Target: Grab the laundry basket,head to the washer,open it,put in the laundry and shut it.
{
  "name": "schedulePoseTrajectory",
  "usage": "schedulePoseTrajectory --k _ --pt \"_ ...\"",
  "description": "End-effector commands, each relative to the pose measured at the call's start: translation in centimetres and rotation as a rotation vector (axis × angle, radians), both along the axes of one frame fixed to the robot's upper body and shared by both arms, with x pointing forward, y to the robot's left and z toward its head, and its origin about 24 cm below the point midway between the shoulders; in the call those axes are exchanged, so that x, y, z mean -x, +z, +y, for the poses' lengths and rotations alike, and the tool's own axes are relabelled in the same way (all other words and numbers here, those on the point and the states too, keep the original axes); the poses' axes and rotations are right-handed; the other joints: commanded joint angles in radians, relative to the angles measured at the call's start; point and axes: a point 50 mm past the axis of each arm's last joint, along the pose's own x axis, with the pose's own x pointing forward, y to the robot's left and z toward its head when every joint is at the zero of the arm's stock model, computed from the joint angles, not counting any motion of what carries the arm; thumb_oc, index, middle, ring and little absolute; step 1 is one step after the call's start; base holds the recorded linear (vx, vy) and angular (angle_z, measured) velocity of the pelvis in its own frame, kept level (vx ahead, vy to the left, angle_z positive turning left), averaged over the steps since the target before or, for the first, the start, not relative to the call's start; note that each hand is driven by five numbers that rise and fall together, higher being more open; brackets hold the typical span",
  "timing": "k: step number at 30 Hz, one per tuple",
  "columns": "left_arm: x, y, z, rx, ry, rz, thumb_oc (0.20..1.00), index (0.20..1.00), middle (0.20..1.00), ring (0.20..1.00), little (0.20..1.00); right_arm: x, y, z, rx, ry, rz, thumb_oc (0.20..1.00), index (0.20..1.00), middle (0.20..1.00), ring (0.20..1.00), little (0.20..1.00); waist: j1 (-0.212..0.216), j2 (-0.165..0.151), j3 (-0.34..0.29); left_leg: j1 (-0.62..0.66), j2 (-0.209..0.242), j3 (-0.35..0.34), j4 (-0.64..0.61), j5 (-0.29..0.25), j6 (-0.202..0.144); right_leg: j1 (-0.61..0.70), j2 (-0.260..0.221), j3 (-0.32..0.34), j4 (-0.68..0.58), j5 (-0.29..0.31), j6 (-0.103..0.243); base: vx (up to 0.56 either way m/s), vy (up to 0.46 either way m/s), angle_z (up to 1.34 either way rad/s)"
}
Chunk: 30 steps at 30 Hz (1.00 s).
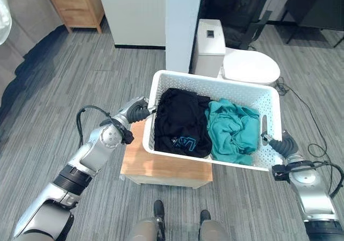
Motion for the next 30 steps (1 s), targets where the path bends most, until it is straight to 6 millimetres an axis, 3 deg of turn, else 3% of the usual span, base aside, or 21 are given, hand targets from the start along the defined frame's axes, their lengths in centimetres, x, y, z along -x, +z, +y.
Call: schedulePoseTrajectory --k 1,4,5,9,10,12,16,18,20,22,23,24,27,30 --pt "-1.0 2.7 -2.2 0.031 -0.074 -0.104 0.2 0.2 0.2 0.2 0.2 -0.9 5.3 -0.9 0.092 0.058 -0.186 0.2 0.2 0.2 0.2 0.2 0.0 0.019 -0.124 0.075 -0.009 -0.1 0.034 -0.206 0.028 -0.08 -0.056 0.015 0.052 0.116 0.058 -0.1 0.071 -0.55" --pt "-1.7 3.2 -4.0 0.024 -0.117 -0.106 0.2 0.2 0.2 0.2 0.2 -1.7 5.9 -0.5 0.092 0.067 -0.212 0.2 0.2 0.2 0.2 0.2 -0.003 0.017 -0.094 0.065 -0.005 -0.039 0.063 -0.22 0.044 -0.128 -0.061 0.016 0.056 0.169 0.067 -0.15 0.066 -0.63" --pt "-1.8 3.4 -4.3 0.02 -0.125 -0.113 0.2 0.2 0.2 0.2 0.2 -1.7 6.0 -0.5 0.092 0.063 -0.218 0.2 0.2 0.2 0.2 0.2 -0.002 0.019 -0.083 0.063 0.003 -0.022 0.065 -0.218 0.045 -0.139 -0.056 -0.005 0.075 0.155 0.063 -0.19 0.054 -0.71" --pt "-2.1 3.8 -5.9 0.008 -0.164 -0.118 0.2 0.2 0.2 0.2 0.2 -1.5 6.9 -0.6 0.11 0.061 -0.258 0.2 0.2 0.2 0.2 0.2 -0.004 0.029 -0.063 0.043 0.034 0.04 0.081 -0.2 0.054 -0.134 -0.015 -0.133 0.279 -0.004 0.019 -0.17 0.042 -0.6" --pt "-2.2 4.3 -5.9 0.023 -0.166 -0.122 0.2 0.2 0.2 0.2 0.2 -1.5 7.3 -0.3 0.116 0.077 -0.278 0.2 0.2 0.2 0.2 0.2 0.009 0.024 -0.075 0.041 0.044 0.095 0.076 -0.193 0.05 -0.107 -0.021 -0.216 0.334 -0.063 0.001 -0.09 0.008 -0.68" --pt "-2.3 4.4 -5.8 0.045 -0.164 -0.115 0.2 0.2 0.2 0.2 0.2 -1.9 7.4 0.2 0.12 0.093 -0.282 0.2 0.2 0.2 0.2 0.2 0.03 0.013 -0.105 0.054 0.053 0.159 0.053 -0.2 0.041 -0.045 -0.022 -0.275 0.352 -0.106 0.004 -0.06 -0.054 -1.24" --pt "-2.3 4.8 -5.4 0.061 -0.167 -0.12 0.2 0.2 0.2 0.2 0.2 -2.5 7.2 0.8 0.128 0.114 -0.273 0.2 0.2 0.2 0.2 0.2 0.057 0.001 -0.137 0.044 0.079 0.286 0.016 -0.173 0.032 0.024 -0.023 -0.354 0.294 -0.087 0.014 -0.12 -0.084 -1.25" --pt "-2.5 4.7 -5.1 0.069 -0.156 -0.12 0.2 0.2 0.2 0.2 0.2 -2.8 6.9 1.3 0.127 0.131 -0.265 0.2 0.2 0.2 0.2 0.2 0.069 -0.004 -0.147 0.037 0.086 0.331 -0.002 -0.154 0.027 0.058 -0.006 -0.36 0.239 -0.086 0.018 -0.19 -0.163 -1.69" --pt "-2.7 5.0 -4.9 0.095 -0.143 -0.135 0.2 0.2 0.2 0.2 0.2 -3.5 7.6 2.1 0.139 0.161 -0.288 0.2 0.2 0.2 0.2 0.2 0.081 0.0 -0.143 0.001 0.119 0.366 -0.03 -0.082 -0.018 0.063 0.056 -0.304 0.095 -0.155 -0.012 -0.31 -0.311 -1.35" --pt "-3.0 5.4 -5.2 0.114 -0.145 -0.144 0.2 0.2 0.2 0.2 0.2 -3.7 7.9 2.1 0.128 0.162 -0.302 0.2 0.2 0.2 0.2 0.2 0.096 0.007 -0.134 -0.019 0.125 0.331 -0.048 -0.05 -0.051 0.071 0.087 -0.276 0.016 -0.167 -0.025 -0.24 -0.304 -1.47" --pt "-3.2 5.3 -5.7 0.146 -0.155 -0.132 0.2 0.2 0.2 0.2 0.2 -3.7 8.3 1.7 0.138 0.152 -0.308 0.2 0.2 0.2 0.2 0.2 0.1 0.017 -0.116 -0.042 0.122 0.257 -0.054 -0.016 -0.088 0.073 0.106 -0.254 -0.026 -0.158 -0.032 -0.18 -0.229 -1.69" --pt "-3.2 5.4 -5.7 0.148 -0.156 -0.133 0.2 0.2 0.2 0.2 0.2 -3.7 8.3 1.6 0.14 0.151 -0.31 0.2 0.2 0.2 0.2 0.2 0.099 0.019 -0.115 -0.043 0.123 0.254 -0.055 -0.013 -0.09 0.075 0.109 -0.257 -0.03 -0.156 -0.034 -0.16 -0.222 -1.05" --pt "-3.4 5.0 -7.2 0.172 -0.194 -0.085 0.2 0.2 0.2 0.2 0.2 -4.0 9.5 1.1 0.163 0.145 -0.331 0.2 0.2 0.2 0.2 0.2 0.085 0.037 -0.092 -0.067 0.121 0.155 -0.057 0.033 -0.117 0.078 0.127 -0.25 -0.07 -0.133 -0.049 -0.15 -0.142 -0.21" --pt "-3.8 5.1 -8.2 0.193 -0.212 -0.059 0.2 0.2 0.2 0.2 0.2 -4.7 11.0 0.8 0.189 0.14 -0.361 0.2 0.2 0.2 0.2 0.2 0.075 0.045 -0.073 -0.076 0.111 0.044 -0.047 0.043 -0.131 0.08 0.139 -0.236 -0.079 -0.121 -0.064 -0.08 -0.111 0.02"
